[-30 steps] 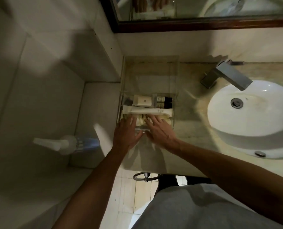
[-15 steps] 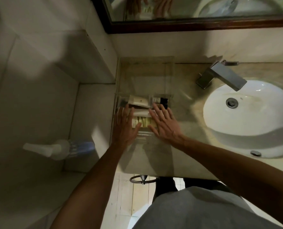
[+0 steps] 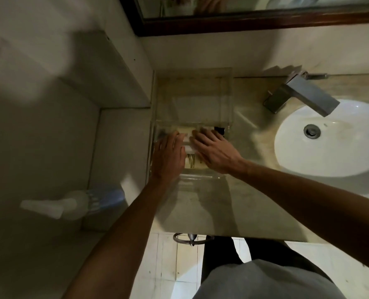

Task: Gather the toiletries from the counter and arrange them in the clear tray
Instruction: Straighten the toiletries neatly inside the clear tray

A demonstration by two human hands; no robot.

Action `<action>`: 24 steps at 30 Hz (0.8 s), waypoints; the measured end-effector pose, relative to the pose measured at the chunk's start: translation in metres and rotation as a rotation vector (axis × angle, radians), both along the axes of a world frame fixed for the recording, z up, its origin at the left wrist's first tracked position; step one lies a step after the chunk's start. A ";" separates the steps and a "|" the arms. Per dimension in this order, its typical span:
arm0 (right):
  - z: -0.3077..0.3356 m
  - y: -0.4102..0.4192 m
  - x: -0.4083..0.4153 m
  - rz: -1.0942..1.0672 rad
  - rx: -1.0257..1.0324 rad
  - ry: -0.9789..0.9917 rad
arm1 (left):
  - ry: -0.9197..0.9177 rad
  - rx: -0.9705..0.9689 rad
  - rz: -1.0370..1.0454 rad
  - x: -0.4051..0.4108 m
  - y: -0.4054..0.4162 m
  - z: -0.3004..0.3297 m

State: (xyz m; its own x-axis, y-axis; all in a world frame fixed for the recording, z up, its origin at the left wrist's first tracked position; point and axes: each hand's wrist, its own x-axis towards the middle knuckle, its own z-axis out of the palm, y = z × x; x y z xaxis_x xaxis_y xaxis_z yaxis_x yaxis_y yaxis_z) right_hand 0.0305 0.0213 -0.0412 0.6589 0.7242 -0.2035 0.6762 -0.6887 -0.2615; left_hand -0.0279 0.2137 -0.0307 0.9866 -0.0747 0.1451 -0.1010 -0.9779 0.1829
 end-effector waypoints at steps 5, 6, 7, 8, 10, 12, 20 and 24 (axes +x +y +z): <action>-0.002 0.010 -0.005 -0.067 -0.096 -0.006 | 0.283 0.063 -0.050 0.006 0.011 -0.012; -0.003 0.012 -0.005 -0.076 -0.119 -0.006 | 0.307 0.065 -0.053 0.006 0.012 -0.015; -0.005 0.015 -0.005 -0.085 -0.135 -0.003 | 0.319 0.062 -0.056 0.005 0.013 -0.019; -0.008 0.017 -0.005 -0.096 -0.144 0.004 | 0.324 0.053 -0.057 0.005 0.014 -0.020; -0.013 0.020 -0.004 -0.119 -0.151 0.019 | 0.324 0.026 -0.060 0.005 0.016 -0.023; -0.015 0.022 -0.002 -0.119 -0.174 0.020 | 0.337 0.017 -0.066 0.006 0.017 -0.025; 0.029 -0.017 -0.008 -0.160 -0.063 -0.065 | 0.237 0.038 -0.114 0.007 0.006 0.006; 0.049 -0.061 -0.014 -0.249 -0.036 -0.092 | 0.245 0.012 -0.180 0.007 -0.033 0.027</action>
